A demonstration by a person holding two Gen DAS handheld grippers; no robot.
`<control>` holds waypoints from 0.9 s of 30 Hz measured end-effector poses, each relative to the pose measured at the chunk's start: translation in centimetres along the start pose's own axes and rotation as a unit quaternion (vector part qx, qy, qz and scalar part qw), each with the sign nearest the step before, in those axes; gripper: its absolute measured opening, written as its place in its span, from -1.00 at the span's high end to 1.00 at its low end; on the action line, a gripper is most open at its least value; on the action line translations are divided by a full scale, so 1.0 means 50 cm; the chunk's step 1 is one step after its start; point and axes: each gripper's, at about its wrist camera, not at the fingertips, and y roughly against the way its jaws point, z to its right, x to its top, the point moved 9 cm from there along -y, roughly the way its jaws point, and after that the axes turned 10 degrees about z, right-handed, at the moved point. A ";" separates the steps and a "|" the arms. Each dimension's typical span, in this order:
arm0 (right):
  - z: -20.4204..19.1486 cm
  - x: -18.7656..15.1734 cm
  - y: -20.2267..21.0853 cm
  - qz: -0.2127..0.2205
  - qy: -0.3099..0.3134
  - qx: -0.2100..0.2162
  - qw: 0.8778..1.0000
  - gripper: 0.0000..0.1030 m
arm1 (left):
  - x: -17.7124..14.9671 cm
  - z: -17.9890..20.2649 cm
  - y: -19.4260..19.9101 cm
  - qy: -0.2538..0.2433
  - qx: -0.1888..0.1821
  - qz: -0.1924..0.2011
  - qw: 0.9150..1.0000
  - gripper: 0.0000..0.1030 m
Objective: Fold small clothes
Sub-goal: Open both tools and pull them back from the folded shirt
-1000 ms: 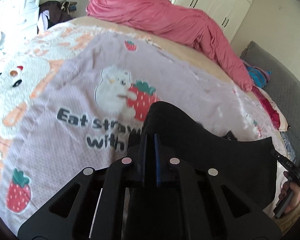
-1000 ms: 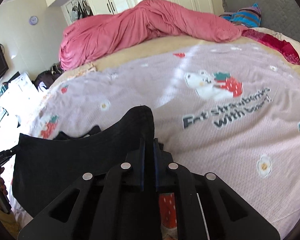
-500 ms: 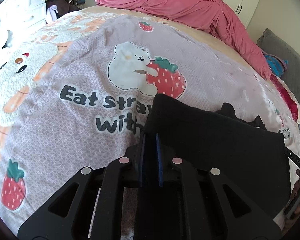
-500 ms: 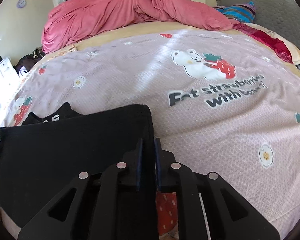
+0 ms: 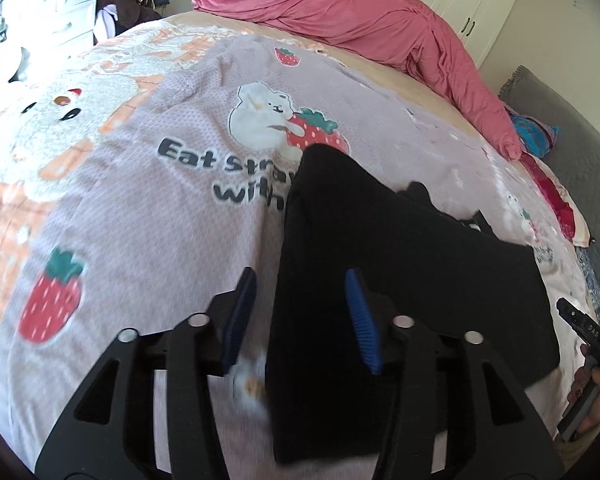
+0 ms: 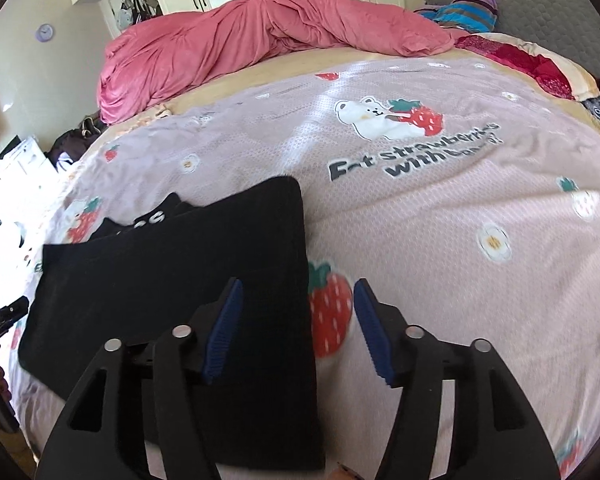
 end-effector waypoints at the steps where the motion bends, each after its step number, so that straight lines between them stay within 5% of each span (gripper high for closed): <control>1: -0.002 -0.006 0.012 0.001 0.001 0.003 1.000 -0.17 | -0.006 0.003 0.010 -0.002 -0.002 0.000 1.000 0.15; 9: -0.052 -0.060 0.079 0.001 0.058 0.010 0.998 -0.22 | -0.048 0.022 0.059 -0.035 0.009 -0.013 0.999 0.06; 14: -0.111 -0.090 0.086 -0.014 0.096 0.042 0.994 -0.31 | -0.110 0.012 0.045 -0.059 0.037 -0.056 0.996 0.01; 20: -0.097 -0.149 0.048 -0.067 0.129 -0.002 0.989 -0.33 | -0.139 -0.006 0.051 -0.048 0.034 -0.060 0.996 -0.02; 27: -0.082 -0.162 0.048 -0.069 0.115 -0.013 0.991 -0.33 | -0.144 -0.004 0.056 -0.049 0.035 -0.059 0.996 -0.02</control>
